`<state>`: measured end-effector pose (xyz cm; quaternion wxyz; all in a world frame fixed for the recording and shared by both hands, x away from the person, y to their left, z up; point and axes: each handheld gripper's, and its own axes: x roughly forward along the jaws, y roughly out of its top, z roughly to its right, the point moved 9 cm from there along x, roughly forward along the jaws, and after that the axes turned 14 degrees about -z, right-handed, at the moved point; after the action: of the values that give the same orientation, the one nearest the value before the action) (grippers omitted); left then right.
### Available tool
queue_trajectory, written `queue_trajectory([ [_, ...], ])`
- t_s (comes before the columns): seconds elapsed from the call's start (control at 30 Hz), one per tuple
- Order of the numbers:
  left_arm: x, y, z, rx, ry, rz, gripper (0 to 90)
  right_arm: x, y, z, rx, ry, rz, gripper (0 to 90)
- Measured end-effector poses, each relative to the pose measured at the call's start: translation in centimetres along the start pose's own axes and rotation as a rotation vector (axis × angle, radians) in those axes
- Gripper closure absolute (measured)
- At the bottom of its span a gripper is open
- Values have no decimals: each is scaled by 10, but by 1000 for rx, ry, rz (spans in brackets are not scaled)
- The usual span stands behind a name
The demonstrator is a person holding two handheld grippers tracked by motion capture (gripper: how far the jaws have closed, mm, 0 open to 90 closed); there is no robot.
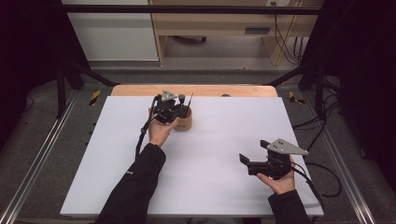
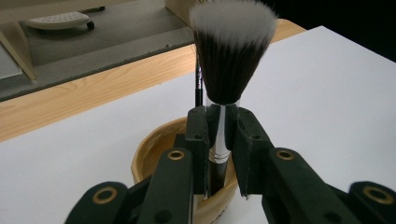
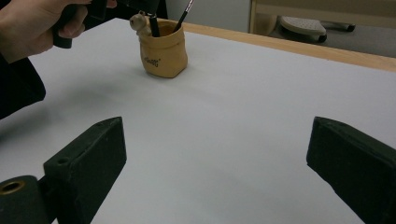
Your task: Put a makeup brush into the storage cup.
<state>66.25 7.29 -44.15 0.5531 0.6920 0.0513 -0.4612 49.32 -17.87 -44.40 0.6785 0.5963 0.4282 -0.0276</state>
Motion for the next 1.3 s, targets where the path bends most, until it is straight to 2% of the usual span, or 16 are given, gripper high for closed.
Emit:
queue_trajectory([
  [0.47, 4, -8, 4, 29, 11, -20, 765, 1, 0, -1, -3, 0, -2, 55],
  [0.7, 1, -10, 7, 42, 3, -9, 749, 1, 0, -1, -1, 3, -4, 55],
  [0.83, -2, -10, 7, 45, 4, -2, 696, 1, 0, -1, -3, 3, -3, 55],
  [1.0, -11, -10, 7, 33, -2, 25, 567, 1, 0, -1, -3, 2, -2, 55],
  [1.13, -19, -12, 8, 44, -7, 36, 485, 0, 0, -1, -4, 1, 0, 54],
  [1.3, -30, -13, 9, 42, -38, 48, 395, 0, 0, -1, -2, 2, 1, 53],
])
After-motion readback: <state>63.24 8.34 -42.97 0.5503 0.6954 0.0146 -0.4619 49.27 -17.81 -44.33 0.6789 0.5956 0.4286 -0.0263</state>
